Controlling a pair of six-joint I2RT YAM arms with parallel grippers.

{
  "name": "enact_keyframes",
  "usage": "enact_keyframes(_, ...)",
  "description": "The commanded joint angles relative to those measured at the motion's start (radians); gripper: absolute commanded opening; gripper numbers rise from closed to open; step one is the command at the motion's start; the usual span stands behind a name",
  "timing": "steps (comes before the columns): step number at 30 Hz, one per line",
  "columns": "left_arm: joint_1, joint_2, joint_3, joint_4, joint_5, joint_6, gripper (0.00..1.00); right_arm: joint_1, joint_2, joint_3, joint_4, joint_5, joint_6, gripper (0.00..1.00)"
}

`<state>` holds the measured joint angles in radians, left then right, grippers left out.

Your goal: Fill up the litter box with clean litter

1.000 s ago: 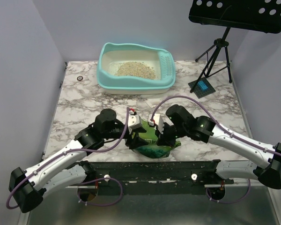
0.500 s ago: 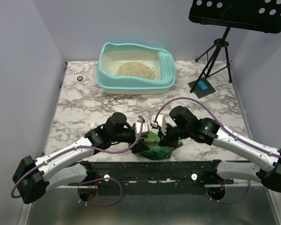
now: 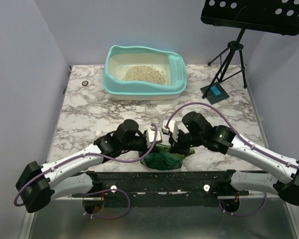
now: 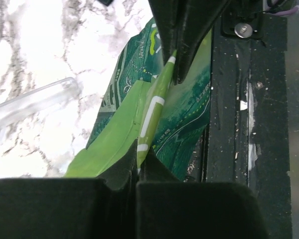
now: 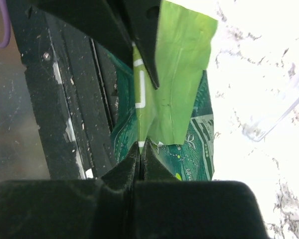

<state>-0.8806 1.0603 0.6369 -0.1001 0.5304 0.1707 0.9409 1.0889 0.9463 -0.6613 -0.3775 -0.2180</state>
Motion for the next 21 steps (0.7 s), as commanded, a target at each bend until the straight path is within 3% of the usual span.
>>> enact_keyframes(1, 0.002, -0.132, 0.024, -0.027, -0.219, 0.059, 0.00, -0.022, 0.006, 0.060, 0.057, 0.028, 0.008, 0.00)
enact_keyframes(9, 0.012, -0.279, 0.014, -0.013, -0.374, 0.079, 0.00, -0.044, 0.216, 0.305, -0.003, 0.012, -0.080, 0.00)
enact_keyframes(16, 0.012, -0.232, -0.078, 0.000, -0.458, -0.054, 0.00, -0.044, 0.367, 0.299, 0.020, 0.026, -0.132, 0.00)
enact_keyframes(21, 0.008, -0.214, -0.100, 0.034, -0.486, -0.076, 0.00, -0.048, 0.358, 0.307, 0.017, 0.035, -0.142, 0.31)
